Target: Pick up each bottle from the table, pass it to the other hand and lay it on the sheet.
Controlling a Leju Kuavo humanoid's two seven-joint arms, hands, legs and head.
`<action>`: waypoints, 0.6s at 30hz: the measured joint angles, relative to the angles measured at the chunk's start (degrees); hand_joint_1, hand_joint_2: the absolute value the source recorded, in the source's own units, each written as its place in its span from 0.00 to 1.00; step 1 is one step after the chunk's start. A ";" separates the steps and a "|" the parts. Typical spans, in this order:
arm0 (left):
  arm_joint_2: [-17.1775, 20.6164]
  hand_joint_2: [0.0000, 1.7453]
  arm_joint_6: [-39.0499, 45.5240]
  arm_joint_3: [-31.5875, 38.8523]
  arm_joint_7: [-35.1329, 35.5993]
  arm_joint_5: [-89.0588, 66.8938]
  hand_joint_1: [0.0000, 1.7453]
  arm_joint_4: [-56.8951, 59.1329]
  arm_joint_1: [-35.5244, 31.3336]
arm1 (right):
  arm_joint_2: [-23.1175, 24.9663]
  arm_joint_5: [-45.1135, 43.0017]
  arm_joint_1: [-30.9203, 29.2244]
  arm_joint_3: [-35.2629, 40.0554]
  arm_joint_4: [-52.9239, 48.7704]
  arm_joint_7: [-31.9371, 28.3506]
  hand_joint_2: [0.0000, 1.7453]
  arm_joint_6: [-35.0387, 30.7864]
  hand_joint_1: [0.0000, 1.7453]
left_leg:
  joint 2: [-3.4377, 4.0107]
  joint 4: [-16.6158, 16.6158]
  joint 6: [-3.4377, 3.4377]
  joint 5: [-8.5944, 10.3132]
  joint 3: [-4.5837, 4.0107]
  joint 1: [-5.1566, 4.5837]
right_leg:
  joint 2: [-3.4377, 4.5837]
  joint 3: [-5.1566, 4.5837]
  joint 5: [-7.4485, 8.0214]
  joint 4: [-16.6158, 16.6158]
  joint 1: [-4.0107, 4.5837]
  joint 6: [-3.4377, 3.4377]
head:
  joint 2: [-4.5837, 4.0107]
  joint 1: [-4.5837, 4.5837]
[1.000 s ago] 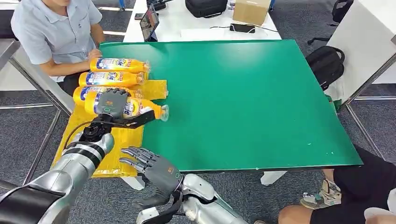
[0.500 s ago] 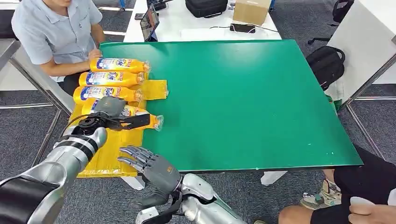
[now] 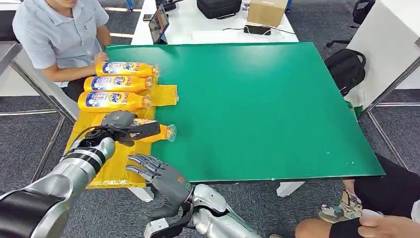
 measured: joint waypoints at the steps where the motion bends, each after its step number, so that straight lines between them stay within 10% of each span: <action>1: -0.15 1.00 0.02 0.29 0.11 0.11 0.77 0.13 0.22 | 0.00 -0.02 0.00 0.00 0.00 -0.02 0.00 0.02 0.00 | 0.00 0.00 0.00 0.00 0.00 0.00 | 0.00 0.00 0.00 0.00 0.00 0.00 | 0.00 -0.02; 4: -0.42 1.00 -0.68 0.61 0.35 0.39 0.25 0.37 0.75 | 0.00 -0.39 0.00 0.00 0.00 -0.02 0.00 0.00 0.00 | 0.00 0.00 0.00 0.00 0.00 0.00 | 0.00 0.00 0.00 0.00 0.00 0.00 | 0.00 -0.02; 8: -0.61 1.00 -2.53 1.12 1.03 0.90 0.06 0.94 1.43 | 0.00 -1.09 -0.01 0.00 0.02 -0.02 0.00 -0.20 0.00 | 0.00 0.00 0.00 0.00 0.00 0.00 | 0.00 0.00 0.00 0.00 0.00 0.00 | 0.00 0.00; 18: -0.63 1.00 -2.97 2.73 0.83 2.30 0.01 1.18 2.45 | -0.02 -2.43 -0.03 0.00 0.09 -0.02 0.00 -0.79 0.00 | -0.02 -0.01 0.00 0.00 0.01 0.00 | 0.00 0.02 0.00 0.00 0.00 0.00 | 0.00 -0.02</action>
